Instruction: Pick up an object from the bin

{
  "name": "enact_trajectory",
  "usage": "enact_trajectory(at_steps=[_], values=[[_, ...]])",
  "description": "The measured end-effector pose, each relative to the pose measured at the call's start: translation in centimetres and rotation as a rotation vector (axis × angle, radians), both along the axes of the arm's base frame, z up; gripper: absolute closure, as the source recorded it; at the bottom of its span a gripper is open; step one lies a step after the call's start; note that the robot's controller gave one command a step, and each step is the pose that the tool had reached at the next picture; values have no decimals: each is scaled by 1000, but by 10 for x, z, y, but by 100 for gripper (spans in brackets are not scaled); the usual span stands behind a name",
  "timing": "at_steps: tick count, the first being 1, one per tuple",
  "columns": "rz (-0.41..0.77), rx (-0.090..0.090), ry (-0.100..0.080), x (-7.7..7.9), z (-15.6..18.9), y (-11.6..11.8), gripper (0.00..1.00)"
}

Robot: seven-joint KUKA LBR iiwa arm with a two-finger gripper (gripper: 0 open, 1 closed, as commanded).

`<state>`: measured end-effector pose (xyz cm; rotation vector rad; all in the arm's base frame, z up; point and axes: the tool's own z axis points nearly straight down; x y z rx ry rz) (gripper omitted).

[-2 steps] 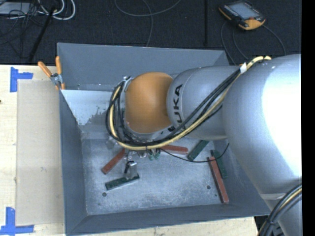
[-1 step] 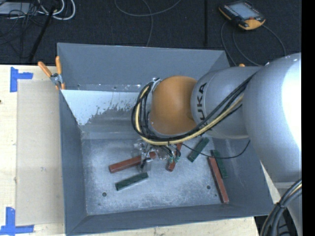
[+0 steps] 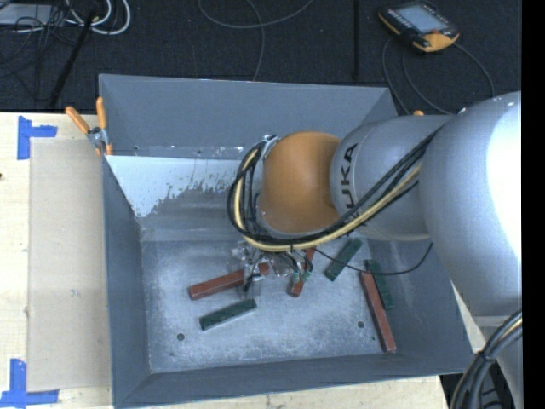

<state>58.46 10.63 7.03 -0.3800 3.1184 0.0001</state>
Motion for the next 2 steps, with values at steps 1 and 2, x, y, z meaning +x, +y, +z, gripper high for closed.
enact_trajectory(at_steps=[1, 2], values=[[-28, 1, 2, 10, 14, 0, 100], [-27, 0, 3, 10, 64, 6, 100]])
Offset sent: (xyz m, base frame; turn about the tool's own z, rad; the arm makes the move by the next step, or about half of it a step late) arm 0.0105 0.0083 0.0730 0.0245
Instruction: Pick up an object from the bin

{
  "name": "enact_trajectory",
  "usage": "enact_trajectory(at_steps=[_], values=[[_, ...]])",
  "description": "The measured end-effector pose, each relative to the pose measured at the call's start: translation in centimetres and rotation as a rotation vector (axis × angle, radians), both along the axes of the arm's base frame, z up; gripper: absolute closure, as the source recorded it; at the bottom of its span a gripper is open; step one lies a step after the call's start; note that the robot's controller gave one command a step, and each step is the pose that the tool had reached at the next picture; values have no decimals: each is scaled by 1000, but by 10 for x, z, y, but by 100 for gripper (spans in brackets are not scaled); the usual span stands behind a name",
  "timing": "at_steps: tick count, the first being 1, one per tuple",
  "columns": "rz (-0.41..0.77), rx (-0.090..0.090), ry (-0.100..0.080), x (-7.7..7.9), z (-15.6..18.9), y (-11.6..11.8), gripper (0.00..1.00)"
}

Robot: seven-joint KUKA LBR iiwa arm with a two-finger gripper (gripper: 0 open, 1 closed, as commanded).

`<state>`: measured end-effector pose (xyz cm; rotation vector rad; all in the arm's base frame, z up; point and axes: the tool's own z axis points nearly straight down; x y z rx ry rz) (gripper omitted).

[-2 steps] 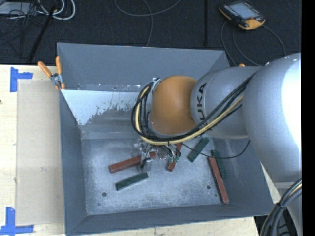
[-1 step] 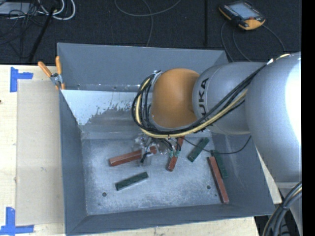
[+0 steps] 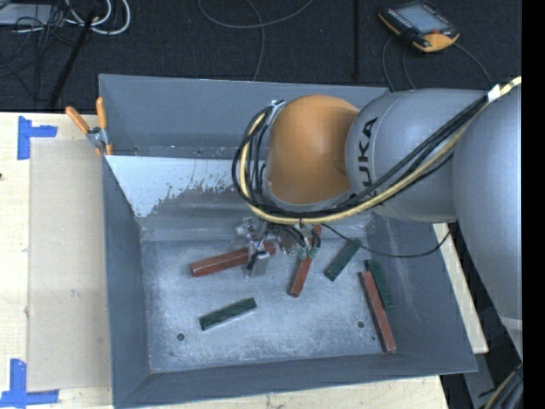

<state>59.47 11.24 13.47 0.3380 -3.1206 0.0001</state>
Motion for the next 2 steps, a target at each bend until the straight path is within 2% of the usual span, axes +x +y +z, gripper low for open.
enact_trajectory(at_steps=[1, 2], values=[[8, 2, -8, 5, 14, -11, 100], [2, -1, 7, -3, 46, -11, 100]])
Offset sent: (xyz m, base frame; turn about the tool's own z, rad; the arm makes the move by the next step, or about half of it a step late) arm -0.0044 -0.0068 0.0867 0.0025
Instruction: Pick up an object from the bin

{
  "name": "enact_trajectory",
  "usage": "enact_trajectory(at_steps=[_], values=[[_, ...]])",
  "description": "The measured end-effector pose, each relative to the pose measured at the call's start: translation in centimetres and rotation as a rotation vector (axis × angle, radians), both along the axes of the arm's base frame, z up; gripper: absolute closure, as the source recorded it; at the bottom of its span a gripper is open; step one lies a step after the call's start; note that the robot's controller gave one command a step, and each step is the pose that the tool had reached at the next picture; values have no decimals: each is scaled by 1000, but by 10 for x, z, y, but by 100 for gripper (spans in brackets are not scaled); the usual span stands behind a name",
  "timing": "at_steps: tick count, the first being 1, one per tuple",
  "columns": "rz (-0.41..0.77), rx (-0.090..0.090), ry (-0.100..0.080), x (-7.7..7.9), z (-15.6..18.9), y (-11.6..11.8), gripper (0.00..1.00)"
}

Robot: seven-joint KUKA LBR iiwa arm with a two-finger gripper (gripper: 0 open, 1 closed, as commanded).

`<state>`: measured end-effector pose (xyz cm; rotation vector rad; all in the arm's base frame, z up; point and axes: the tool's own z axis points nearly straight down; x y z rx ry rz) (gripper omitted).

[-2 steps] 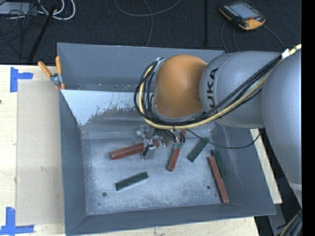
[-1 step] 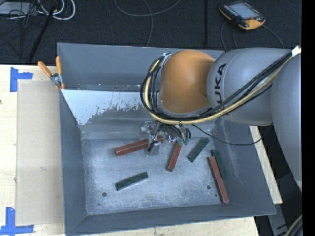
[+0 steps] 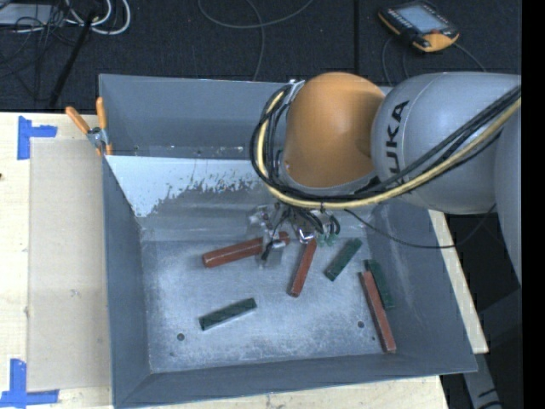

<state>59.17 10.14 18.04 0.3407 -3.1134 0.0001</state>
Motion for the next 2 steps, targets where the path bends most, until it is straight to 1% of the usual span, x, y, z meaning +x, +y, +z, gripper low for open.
enact_trajectory(at_steps=[1, 2], values=[[25, 3, -6, -6, 63, -30, 100], [22, 0, -11, -4, 85, -42, 100]])
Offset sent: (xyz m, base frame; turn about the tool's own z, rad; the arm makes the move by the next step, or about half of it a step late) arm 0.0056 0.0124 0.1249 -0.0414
